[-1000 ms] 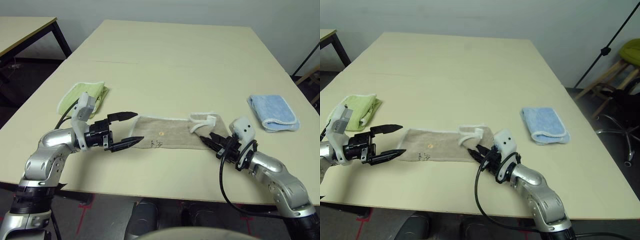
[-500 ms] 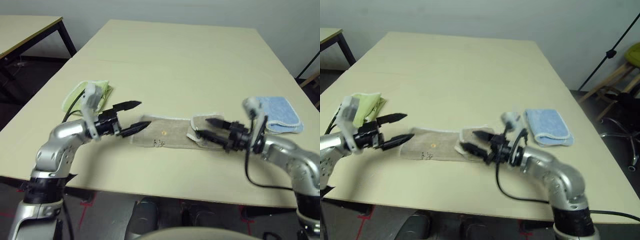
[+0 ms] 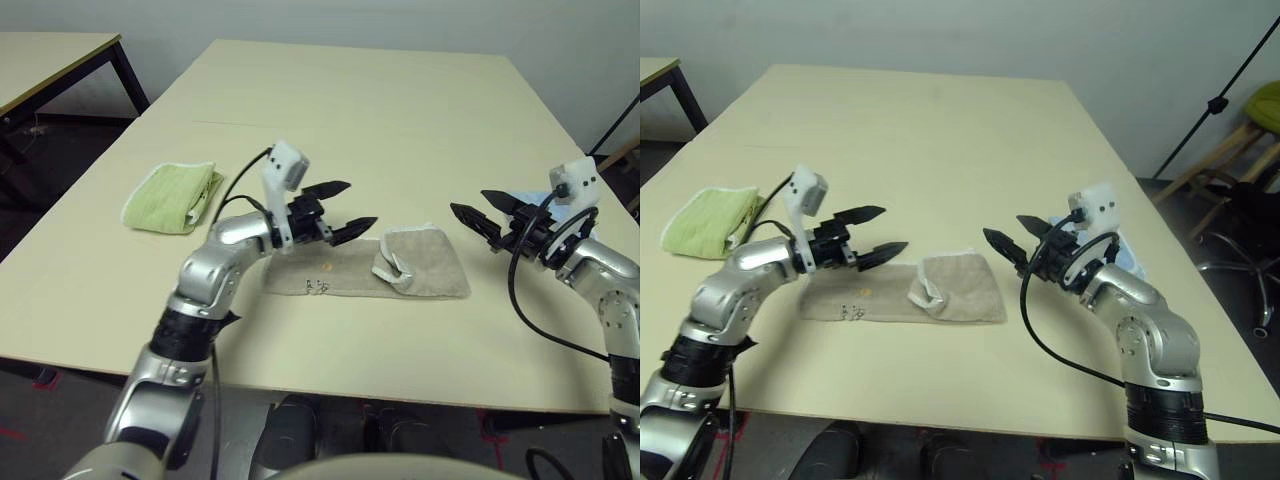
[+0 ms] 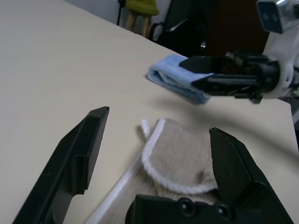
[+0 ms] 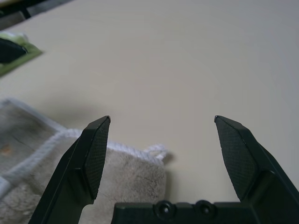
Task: Fold the towel and set it aside.
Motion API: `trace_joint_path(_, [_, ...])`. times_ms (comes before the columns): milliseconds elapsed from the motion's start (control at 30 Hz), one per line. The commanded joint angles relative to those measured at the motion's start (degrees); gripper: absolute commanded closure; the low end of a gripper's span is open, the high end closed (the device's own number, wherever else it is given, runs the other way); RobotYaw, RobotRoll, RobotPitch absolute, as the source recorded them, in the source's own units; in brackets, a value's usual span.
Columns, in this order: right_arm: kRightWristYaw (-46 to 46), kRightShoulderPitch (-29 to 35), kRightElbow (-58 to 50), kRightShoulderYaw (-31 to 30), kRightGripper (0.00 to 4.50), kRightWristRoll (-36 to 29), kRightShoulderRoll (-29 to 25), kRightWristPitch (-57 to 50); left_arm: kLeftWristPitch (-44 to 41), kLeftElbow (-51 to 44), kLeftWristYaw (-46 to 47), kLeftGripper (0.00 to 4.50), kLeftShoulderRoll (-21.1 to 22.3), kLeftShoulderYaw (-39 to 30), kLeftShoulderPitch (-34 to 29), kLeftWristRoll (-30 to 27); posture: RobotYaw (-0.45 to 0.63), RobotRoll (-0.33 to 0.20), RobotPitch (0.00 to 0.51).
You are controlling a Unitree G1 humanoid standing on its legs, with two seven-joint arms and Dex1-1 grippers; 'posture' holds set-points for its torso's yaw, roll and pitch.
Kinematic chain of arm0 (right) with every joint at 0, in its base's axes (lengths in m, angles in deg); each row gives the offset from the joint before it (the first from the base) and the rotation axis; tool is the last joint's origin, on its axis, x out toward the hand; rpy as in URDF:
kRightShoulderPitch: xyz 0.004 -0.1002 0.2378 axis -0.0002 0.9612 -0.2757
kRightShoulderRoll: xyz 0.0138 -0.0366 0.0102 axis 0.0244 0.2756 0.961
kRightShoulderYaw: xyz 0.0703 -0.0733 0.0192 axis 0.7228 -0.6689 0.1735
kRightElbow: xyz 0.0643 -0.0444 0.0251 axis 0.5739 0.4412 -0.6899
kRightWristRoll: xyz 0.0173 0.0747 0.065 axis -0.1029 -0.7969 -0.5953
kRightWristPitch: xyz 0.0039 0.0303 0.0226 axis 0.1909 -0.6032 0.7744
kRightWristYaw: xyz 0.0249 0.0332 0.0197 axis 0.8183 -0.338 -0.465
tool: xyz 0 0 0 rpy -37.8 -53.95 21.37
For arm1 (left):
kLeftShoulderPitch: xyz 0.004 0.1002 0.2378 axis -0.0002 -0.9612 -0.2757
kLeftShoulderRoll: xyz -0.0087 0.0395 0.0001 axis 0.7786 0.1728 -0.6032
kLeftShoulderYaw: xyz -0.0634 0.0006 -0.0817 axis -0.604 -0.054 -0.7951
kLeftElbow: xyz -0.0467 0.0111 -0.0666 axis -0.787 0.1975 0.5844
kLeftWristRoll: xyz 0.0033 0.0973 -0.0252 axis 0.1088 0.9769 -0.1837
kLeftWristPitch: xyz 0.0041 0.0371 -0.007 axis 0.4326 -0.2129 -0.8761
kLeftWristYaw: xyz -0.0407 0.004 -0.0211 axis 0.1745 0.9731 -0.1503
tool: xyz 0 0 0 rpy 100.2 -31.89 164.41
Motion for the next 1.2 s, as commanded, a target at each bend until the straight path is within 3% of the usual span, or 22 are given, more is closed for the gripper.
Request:
trace_joint_path(33, [0.79, -0.12, 2.34, -1.54, 0.03, 2.36, 1.41, 1.36, 2.20, 5.48, -2.62, 0.00, -1.85, 4.15, 2.78, 3.32, 0.15, 0.000, 0.061])
trace_joint_path(67, [1.00, -0.49, 2.67, -1.62, 0.19, 2.35, 1.89, 1.08, 1.41, 6.25, -2.99, 0.00, -2.65, 4.43, 3.72, 3.07, 0.15, 0.000, 0.061])
trace_joint_path(167, [2.20, -1.82, 3.74, -1.56, 0.96, 3.00, 3.00, 1.21, 1.07, 7.37, -5.30, 0.63, -3.81, 4.93, 5.47, 2.63, 0.14, 0.000, 0.059])
trace_joint_path(467, [3.95, -4.41, 3.57, -1.72, 4.45, 3.67, 5.76, 1.79, 2.87, 10.18, -9.96, 3.82, -3.73, 7.87, 8.01, 6.11, 0.15, 0.000, 0.047])
trace_joint_path(533, [3.81, -4.67, 4.13, -2.55, 4.50, 4.38, 6.29, 2.09, 3.38, 11.31, -11.39, 4.46, -2.96, 9.47, 7.92, 7.75, 0.15, 0.000, 0.044])
trace_joint_path(800, [4.39, -4.16, 9.82, -7.28, 4.50, 9.48, 9.18, 4.34, 7.14, 19.00, -12.12, 4.46, -4.17, 12.85, 5.18, 12.54, 0.15, 0.000, 0.032])
trace_joint_path(1200, [5.35, -3.31, 21.23, -10.03, 4.50, 15.33, 11.67, 8.99, 12.58, 26.49, -11.14, 4.46, -0.75, 10.95, 3.27, 16.84, 0.17, 0.000, 0.028])
